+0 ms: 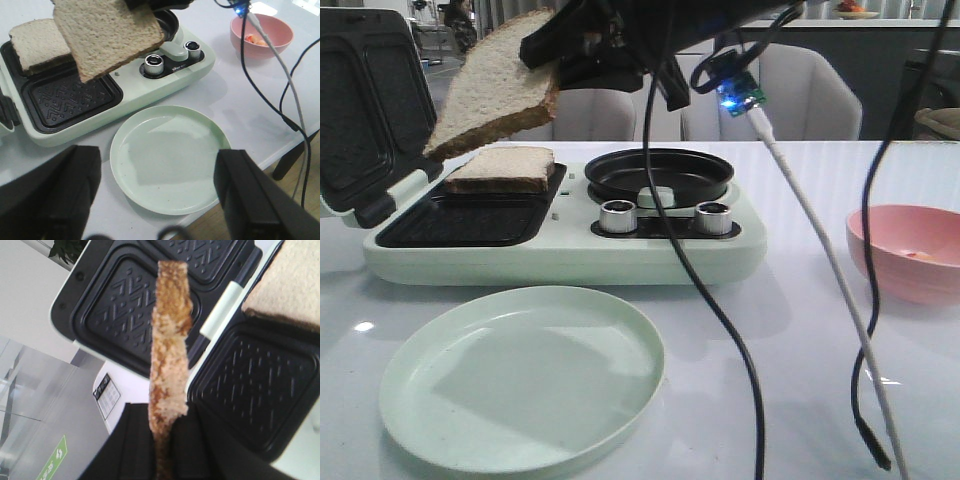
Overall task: Make breakfast with bread and shrimp
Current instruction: 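Lift the bread slice and carry it over the sandwich press, then lay the slice on the press plate beside the first, release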
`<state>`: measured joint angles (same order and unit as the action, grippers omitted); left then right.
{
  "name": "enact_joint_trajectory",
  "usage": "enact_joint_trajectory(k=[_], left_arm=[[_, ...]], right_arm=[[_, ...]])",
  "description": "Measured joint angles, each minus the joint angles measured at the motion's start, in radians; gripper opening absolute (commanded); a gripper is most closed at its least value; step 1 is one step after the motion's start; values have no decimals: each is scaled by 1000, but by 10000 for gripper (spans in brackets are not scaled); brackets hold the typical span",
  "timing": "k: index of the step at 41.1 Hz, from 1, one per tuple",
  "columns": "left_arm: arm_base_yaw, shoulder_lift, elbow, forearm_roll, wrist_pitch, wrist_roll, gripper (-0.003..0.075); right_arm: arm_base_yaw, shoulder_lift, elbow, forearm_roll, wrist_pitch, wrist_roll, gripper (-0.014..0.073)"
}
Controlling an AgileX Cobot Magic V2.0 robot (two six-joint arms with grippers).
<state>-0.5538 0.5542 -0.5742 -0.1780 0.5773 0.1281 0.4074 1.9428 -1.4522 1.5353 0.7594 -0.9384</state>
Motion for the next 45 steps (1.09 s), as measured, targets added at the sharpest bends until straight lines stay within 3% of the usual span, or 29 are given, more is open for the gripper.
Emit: enact_joint_trajectory(k=[18,34,37,45], left_arm=[[0,0,0,0,0,0,531],[0,0,0,0,0,0,531],[0,0,0,0,0,0,531],[0,0,0,0,0,0,531]], right_arm=[[48,270,-291,6,8,64,146],[53,363,-328,-2,-2,76,152],[53,367,-329,-15,-4,82,185],[53,367,-335,-47,-11,93,370]])
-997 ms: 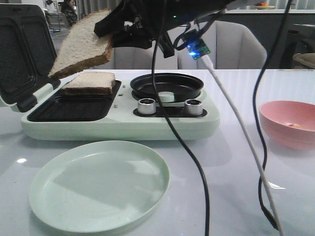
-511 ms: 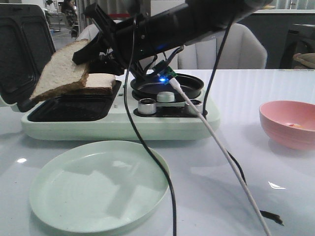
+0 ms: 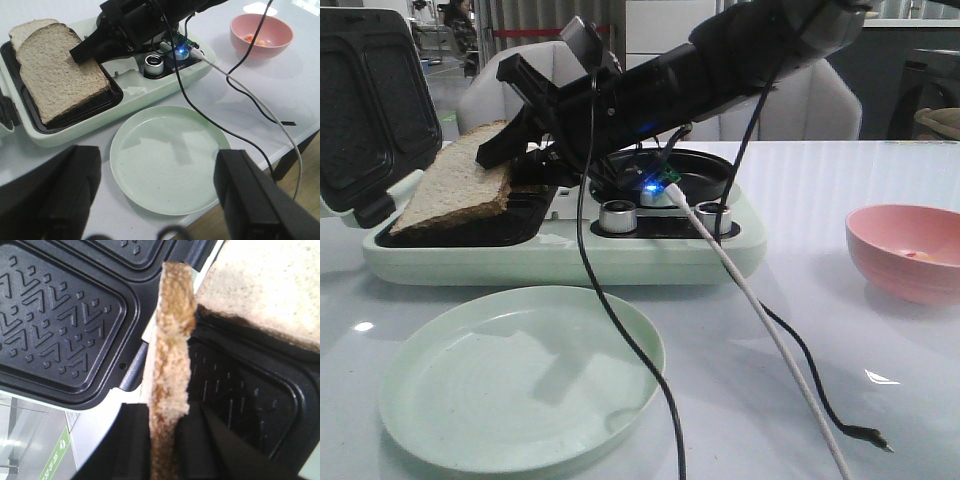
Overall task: Make breakfast with bread and shrimp
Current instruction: 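Lay the slice on the press plate beside the first, release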
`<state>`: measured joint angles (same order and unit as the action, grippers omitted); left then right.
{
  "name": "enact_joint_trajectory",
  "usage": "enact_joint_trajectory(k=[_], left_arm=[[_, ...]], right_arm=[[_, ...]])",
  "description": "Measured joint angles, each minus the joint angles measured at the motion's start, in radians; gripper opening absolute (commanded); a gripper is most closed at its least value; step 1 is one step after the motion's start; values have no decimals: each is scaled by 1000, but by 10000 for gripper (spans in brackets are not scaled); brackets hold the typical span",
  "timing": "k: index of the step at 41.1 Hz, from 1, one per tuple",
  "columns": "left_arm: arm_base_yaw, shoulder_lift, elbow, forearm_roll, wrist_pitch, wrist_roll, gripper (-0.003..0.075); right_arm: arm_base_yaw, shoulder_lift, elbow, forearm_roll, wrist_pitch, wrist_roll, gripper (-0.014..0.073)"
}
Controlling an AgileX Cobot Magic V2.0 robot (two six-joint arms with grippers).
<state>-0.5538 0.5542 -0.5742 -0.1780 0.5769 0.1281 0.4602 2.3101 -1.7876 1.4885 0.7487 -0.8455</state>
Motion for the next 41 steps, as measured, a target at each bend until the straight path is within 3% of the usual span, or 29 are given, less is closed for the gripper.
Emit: enact_joint_trajectory(k=[8,24,41], left_arm=[[0,0,0,0,0,0,531],[0,0,0,0,0,0,531],[0,0,0,4,0,0,530]], right_arm=[[2,-2,0,-29,-15,2,513],[2,-43,0,-150,-19,45,512],[2,-267,0,-639,3,309,512]])
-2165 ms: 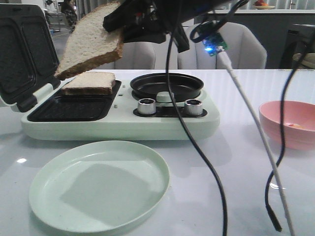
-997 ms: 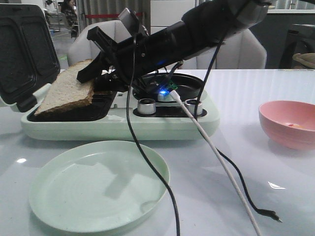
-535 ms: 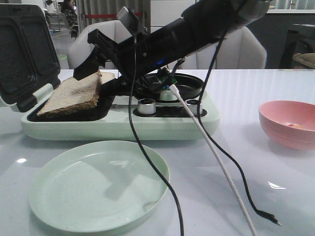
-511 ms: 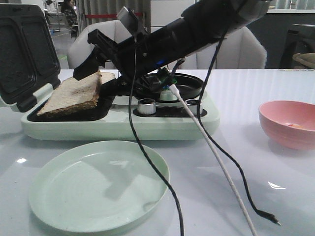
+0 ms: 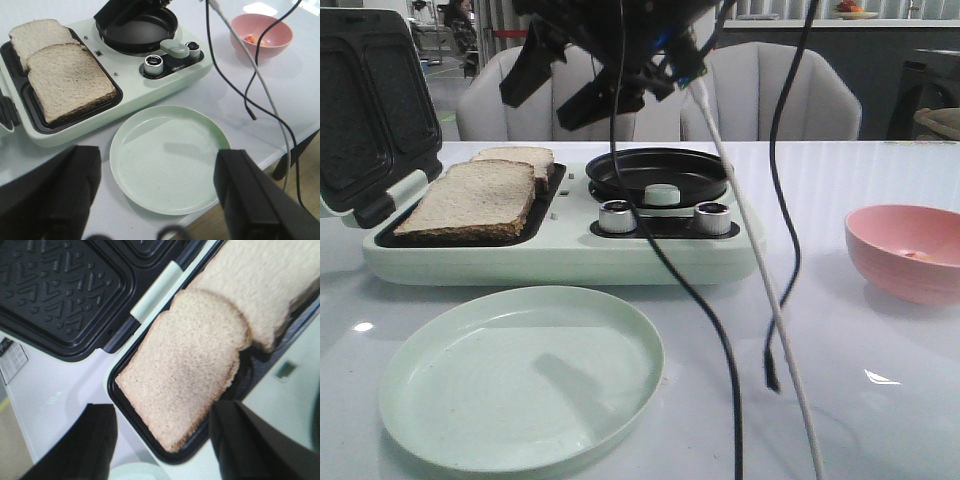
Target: Make breakfast with bread and shrimp
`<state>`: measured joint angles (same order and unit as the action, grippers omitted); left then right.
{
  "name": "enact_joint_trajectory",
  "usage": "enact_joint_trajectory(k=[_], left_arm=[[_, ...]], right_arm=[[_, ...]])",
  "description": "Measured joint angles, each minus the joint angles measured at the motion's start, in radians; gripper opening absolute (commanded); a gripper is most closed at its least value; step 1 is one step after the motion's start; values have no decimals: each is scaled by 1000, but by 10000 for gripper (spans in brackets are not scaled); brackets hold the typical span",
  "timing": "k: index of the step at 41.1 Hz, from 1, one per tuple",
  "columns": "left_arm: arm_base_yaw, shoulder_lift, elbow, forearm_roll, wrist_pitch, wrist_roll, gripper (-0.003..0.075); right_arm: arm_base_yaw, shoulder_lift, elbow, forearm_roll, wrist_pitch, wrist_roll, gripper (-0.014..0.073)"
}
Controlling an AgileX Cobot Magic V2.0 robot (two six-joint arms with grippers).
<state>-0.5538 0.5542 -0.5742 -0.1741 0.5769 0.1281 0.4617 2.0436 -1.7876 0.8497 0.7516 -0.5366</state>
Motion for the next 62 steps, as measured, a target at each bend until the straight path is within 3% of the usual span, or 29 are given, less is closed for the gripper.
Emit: enact_joint_trajectory(k=[10,18,38,50,62], left_arm=[[0,0,0,7,-2,0,530],[0,0,0,9,-2,0,530],[0,0,0,9,-8,0,530],[0,0,0,9,-9,0,530],[0,0,0,9,-9,0,530]], right_arm=[[0,-194,0,-241,89,82,512],[0,-337,47,-359,132,130,512],[0,-820,550,-715,104,370,512],[0,-1122,809,-778,104,483,512],[0,-1380,990,-782,138,508,512]])
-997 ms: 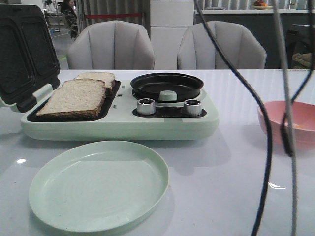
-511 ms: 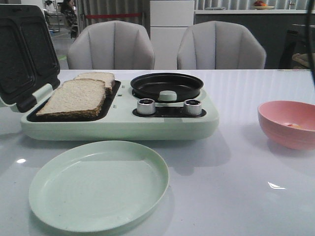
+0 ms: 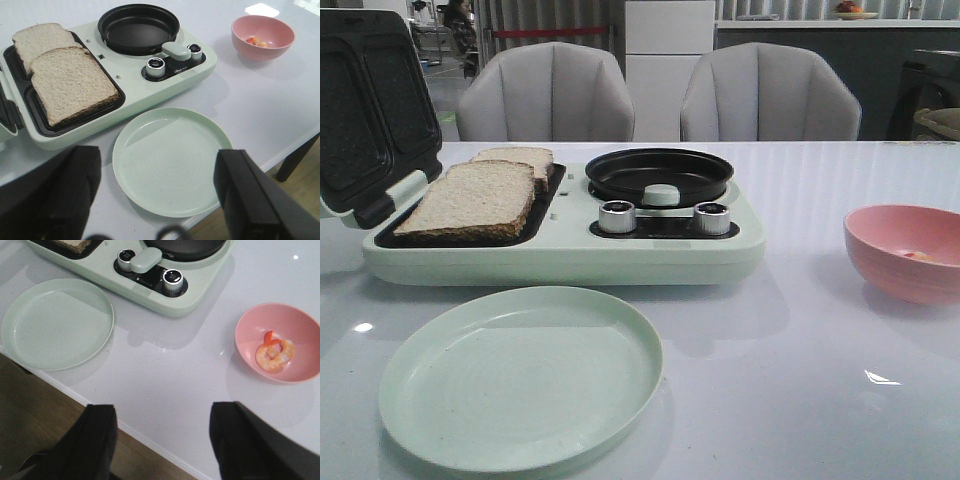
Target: Make breakfast with bread and shrimp
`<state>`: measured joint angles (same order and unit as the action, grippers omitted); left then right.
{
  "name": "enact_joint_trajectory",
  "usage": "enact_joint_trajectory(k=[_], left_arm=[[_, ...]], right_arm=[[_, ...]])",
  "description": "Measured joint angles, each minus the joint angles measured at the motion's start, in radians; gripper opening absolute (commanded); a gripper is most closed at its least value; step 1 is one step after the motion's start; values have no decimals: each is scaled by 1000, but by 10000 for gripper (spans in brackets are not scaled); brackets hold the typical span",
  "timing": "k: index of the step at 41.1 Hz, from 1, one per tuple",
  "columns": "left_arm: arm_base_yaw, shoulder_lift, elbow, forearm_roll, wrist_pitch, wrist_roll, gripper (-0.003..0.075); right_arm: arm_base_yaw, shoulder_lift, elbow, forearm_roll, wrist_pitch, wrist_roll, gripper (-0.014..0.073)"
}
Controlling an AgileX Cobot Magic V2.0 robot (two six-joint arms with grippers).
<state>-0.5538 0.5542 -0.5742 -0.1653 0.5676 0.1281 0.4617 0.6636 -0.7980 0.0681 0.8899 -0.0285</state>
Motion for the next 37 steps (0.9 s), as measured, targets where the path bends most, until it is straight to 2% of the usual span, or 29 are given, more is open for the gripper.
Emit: enact_joint_trajectory(k=[6,15,21,31,37], left_arm=[[0,0,0,5,0,0,530],[0,0,-2,46,-7,-2,530],[0,43,-64,76,35,-33,527],[0,244,-236,280,204,-234,404],[33,360,-363,327,295,-277,334]], right_arm=[[0,-75,36,-2,9,2,512],[0,-89,42,-6,11,2,512],[0,-89,42,-8,11,2,512],[0,-89,42,-8,11,2,512],[0,-89,42,-9,11,2,512]])
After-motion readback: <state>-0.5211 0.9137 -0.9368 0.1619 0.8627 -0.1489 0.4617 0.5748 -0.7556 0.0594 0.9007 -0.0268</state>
